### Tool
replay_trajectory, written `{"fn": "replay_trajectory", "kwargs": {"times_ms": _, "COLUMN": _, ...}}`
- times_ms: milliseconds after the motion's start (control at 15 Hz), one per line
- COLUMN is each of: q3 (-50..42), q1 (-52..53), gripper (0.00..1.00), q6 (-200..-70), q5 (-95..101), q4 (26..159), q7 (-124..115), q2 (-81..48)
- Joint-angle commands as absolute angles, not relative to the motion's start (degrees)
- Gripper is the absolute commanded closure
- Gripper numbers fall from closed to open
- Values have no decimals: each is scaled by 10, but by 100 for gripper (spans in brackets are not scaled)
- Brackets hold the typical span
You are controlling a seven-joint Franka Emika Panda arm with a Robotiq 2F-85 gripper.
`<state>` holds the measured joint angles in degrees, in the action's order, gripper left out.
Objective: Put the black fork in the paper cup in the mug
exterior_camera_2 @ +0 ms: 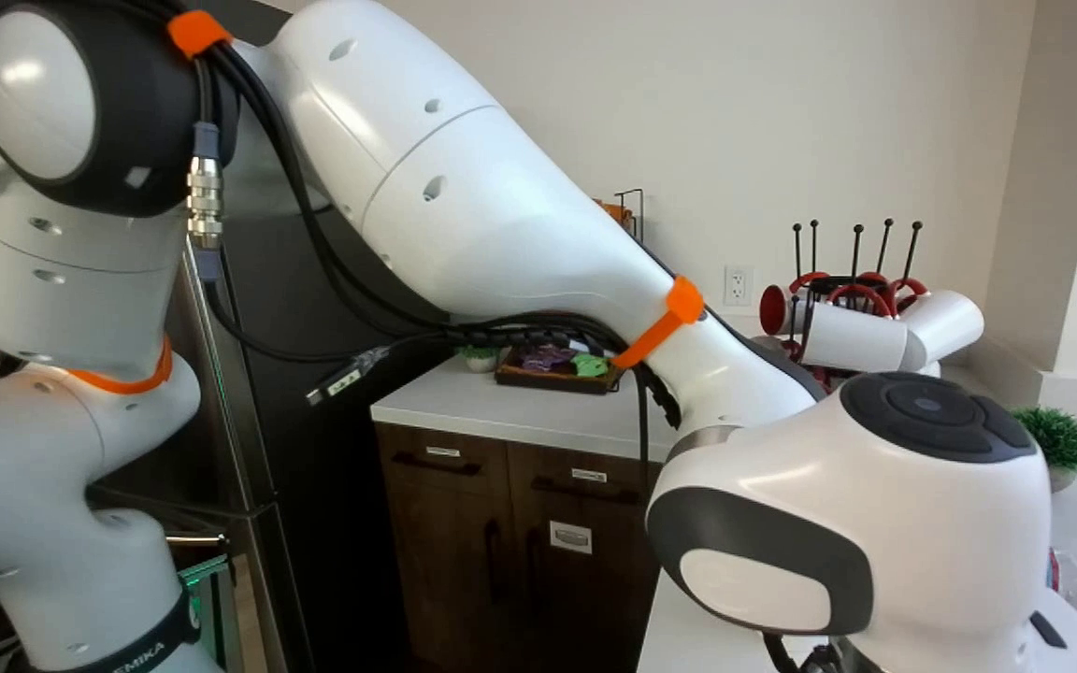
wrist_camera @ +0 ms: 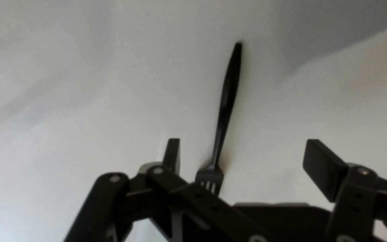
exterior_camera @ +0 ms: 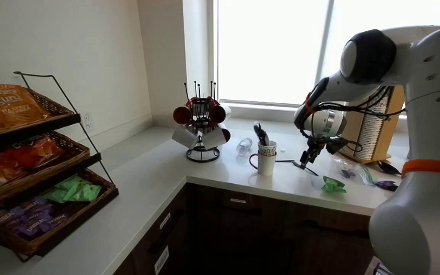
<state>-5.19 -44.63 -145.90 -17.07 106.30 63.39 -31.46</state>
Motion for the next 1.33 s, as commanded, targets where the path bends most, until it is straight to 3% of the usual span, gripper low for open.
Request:
{"fn": "replay_trajectory", "kwargs": {"times_ms": 0, "q3": -31, "q1": -471, "gripper": 14, "q6": -1441, "q5": -172, "q4": 1034, "q7": 666, "q2": -340}}
{"fn": "replay_trajectory", "kwargs": {"times_ms": 467, "q3": -15, "q1": -484, "gripper": 30, "q6": -1440, "q5": -167, "q4": 1019, "q7": 689, "q2": -357}}
{"fn": "replay_trajectory", "kwargs": {"times_ms": 1000, "q3": -11, "q1": -484, "gripper": 98, "q6": -1443, "q5": -163, "q4": 1023, "q7": 701, "q2": -352}}
{"fn": "replay_trajectory", "kwargs": {"times_ms": 1267, "q3": 1, "q1": -485, "gripper": 98, "q6": -1460, "q5": -177, "q4": 1051, "q7": 713, "q2": -319}}
